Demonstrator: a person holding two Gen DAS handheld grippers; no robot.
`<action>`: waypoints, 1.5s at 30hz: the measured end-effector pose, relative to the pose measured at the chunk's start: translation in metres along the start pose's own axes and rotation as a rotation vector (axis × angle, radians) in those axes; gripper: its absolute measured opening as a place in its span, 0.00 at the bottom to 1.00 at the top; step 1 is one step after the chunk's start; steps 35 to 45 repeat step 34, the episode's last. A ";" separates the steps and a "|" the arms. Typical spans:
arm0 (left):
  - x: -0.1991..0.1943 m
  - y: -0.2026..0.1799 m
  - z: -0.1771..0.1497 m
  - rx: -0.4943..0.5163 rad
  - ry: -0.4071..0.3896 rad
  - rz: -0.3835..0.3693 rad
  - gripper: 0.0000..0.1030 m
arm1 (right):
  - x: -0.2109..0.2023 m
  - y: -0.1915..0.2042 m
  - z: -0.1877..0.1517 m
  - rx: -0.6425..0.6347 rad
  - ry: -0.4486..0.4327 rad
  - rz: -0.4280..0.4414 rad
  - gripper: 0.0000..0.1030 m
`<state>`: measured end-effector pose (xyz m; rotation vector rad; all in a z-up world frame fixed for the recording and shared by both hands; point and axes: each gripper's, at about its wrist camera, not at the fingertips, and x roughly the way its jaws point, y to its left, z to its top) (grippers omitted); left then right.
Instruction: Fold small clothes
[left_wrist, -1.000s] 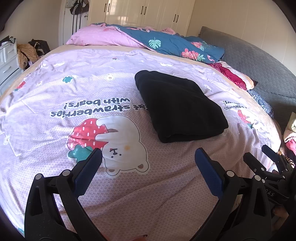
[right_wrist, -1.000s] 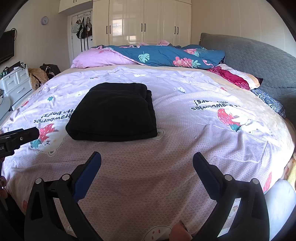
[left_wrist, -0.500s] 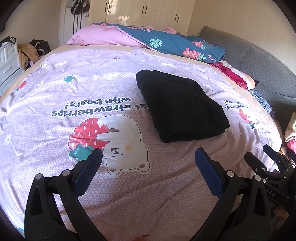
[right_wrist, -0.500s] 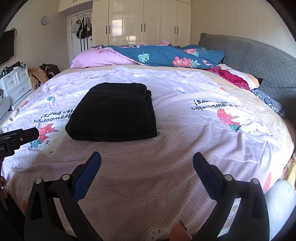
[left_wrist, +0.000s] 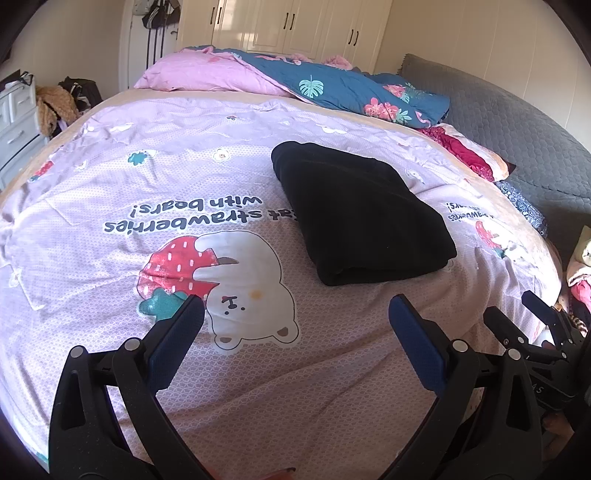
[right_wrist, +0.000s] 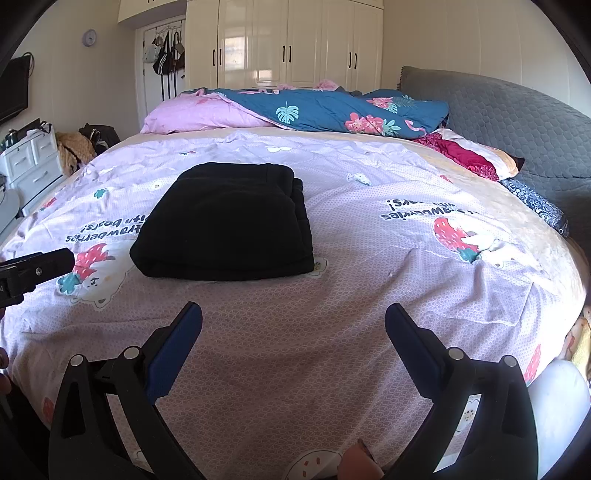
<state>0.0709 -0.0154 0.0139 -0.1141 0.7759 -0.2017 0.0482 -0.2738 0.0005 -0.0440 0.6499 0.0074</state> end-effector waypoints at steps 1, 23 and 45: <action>0.000 0.000 0.000 0.000 0.000 0.000 0.91 | 0.000 0.000 0.000 0.000 0.000 0.000 0.96; 0.001 0.017 0.005 -0.043 0.018 0.016 0.91 | -0.012 -0.049 0.003 0.155 -0.048 -0.096 0.96; -0.020 0.276 0.043 -0.387 0.019 0.490 0.91 | -0.052 -0.383 -0.104 0.763 0.142 -0.834 0.96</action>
